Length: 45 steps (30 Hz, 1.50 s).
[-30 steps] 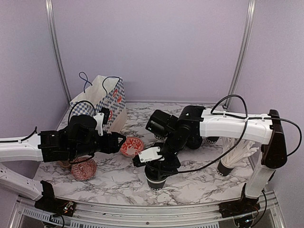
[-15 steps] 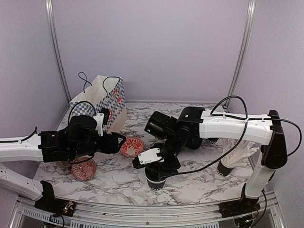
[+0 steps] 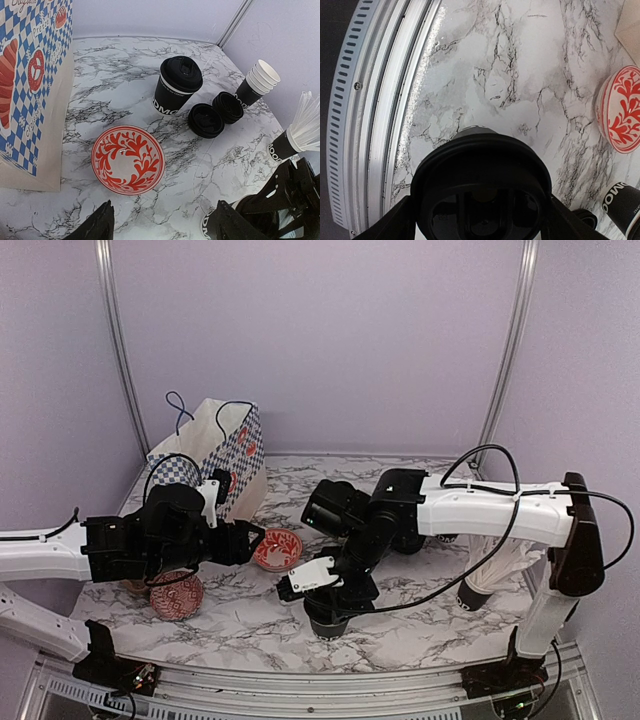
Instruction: Pack the takeout coffee
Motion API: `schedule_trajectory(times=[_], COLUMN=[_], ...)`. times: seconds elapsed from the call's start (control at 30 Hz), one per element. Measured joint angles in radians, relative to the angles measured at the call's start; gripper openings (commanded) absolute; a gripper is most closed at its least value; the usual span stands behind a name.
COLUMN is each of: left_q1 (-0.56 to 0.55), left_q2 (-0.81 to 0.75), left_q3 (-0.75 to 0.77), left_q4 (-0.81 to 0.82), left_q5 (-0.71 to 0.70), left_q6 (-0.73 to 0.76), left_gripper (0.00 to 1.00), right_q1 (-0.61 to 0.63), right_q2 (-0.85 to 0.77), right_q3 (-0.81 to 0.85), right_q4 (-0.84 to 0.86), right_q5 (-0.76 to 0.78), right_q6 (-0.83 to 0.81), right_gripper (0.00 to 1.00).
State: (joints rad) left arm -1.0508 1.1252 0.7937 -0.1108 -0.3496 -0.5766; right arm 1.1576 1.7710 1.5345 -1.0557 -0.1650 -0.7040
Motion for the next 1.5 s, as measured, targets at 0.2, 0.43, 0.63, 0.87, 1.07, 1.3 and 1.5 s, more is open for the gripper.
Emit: schedule_trajectory(times=[0.2, 0.43, 0.63, 0.87, 1.07, 1.3, 1.5], left_q1=[0.000, 0.000, 0.000, 0.000, 0.000, 0.000, 0.000], left_q2=[0.004, 0.006, 0.010, 0.015, 0.015, 0.015, 0.015], left_q3=[0.000, 0.000, 0.000, 0.000, 0.000, 0.000, 0.000], left_q4=[0.000, 0.000, 0.000, 0.000, 0.000, 0.000, 0.000], left_q5=[0.001, 0.001, 0.003, 0.010, 0.013, 0.028, 0.034], left_q6=[0.000, 0.000, 0.000, -0.004, -0.010, -0.018, -0.022], left_gripper=[0.70, 0.70, 0.70, 0.70, 0.70, 0.70, 0.70], right_q1=[0.000, 0.001, 0.001, 0.001, 0.001, 0.001, 0.001], right_q2=[0.005, 0.005, 0.005, 0.005, 0.004, 0.003, 0.003], right_q3=[-0.001, -0.002, -0.001, -0.001, 0.002, 0.002, -0.001], right_q4=[0.002, 0.006, 0.007, 0.011, 0.016, 0.019, 0.019], right_q5=[0.016, 0.031, 0.050, 0.067, 0.095, 0.101, 0.100], right_q6=[0.001, 0.010, 0.024, 0.033, 0.045, 0.046, 0.046], right_gripper=[0.75, 0.75, 0.76, 0.83, 0.85, 0.93, 0.99])
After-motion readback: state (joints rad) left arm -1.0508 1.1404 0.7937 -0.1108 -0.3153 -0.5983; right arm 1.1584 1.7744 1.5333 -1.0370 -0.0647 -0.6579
